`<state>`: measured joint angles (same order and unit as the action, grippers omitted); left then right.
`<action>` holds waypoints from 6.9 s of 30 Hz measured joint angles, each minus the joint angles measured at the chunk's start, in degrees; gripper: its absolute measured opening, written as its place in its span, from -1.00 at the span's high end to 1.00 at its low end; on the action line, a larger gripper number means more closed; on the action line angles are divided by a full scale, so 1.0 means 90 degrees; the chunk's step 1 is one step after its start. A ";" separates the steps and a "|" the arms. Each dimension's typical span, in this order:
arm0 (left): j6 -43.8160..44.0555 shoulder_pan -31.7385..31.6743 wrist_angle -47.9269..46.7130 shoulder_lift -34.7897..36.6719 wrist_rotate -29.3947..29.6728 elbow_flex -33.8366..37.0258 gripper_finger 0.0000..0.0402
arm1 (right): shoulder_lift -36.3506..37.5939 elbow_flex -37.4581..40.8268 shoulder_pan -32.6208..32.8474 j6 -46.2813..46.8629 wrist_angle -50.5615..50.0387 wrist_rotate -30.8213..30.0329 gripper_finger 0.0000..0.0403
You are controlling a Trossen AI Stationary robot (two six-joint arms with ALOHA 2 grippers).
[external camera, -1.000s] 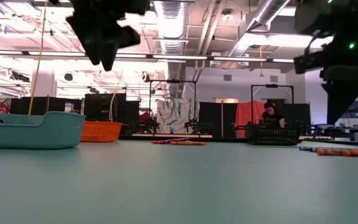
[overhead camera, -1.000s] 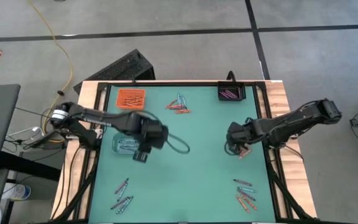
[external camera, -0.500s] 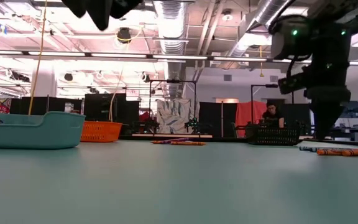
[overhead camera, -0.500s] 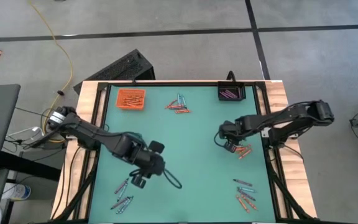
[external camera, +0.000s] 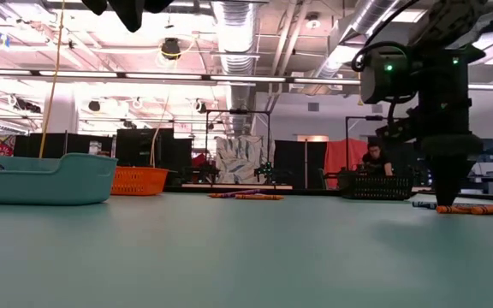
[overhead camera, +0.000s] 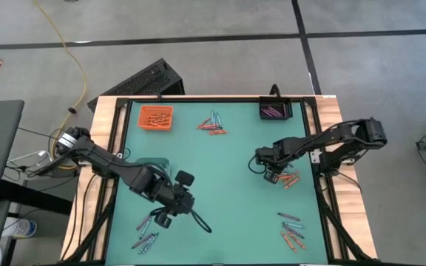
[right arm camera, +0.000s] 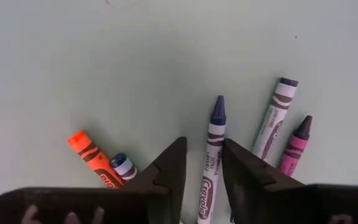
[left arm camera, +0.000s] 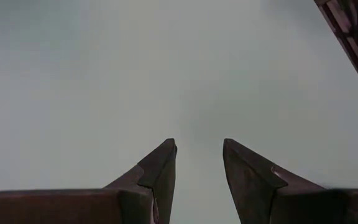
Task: Sort crayons
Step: Put the blue crayon into the left blue bin, then put the purple crayon into the top black basket
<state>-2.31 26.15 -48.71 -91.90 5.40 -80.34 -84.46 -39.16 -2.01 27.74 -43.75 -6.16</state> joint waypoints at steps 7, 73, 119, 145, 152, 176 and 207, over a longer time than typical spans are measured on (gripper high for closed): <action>-0.0005 -0.0002 0.0026 0.0000 0.0025 0.0000 0.39 | 0.0125 0.0028 -0.0002 -0.0144 0.0097 0.0030 0.66; -0.2518 0.0071 0.4728 0.0011 0.2723 -0.0002 0.39 | 0.0194 -0.4144 0.4319 -0.5620 0.3406 -0.2759 1.00; -0.3126 -0.0075 0.5828 0.0013 0.1317 -0.0005 0.98 | 0.0187 -0.4155 0.4207 -0.6586 0.4250 -0.2802 0.76; 0.2270 0.0009 -0.1713 0.1553 0.2639 0.1777 1.00 | 0.0184 -0.3116 0.4275 -0.1671 0.0226 -0.3127 0.10; 0.2736 -0.0237 -0.0988 0.2737 0.2040 0.3451 1.00 | 0.0187 -0.2878 0.4569 -0.1213 0.0253 -0.2950 0.11; 0.2128 -0.1805 -0.0350 0.2919 0.0690 0.4629 0.76 | 0.0189 -0.2880 0.5251 0.1974 -0.2169 -0.2294 0.11; 0.2099 -0.0822 -0.0257 0.2924 0.1283 0.2731 0.58 | -0.0251 -0.0636 0.6058 0.4437 0.0151 -0.0594 0.16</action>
<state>16.59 18.76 -51.02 -65.58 16.95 -55.76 -86.73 -44.88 52.52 67.68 -42.39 -11.51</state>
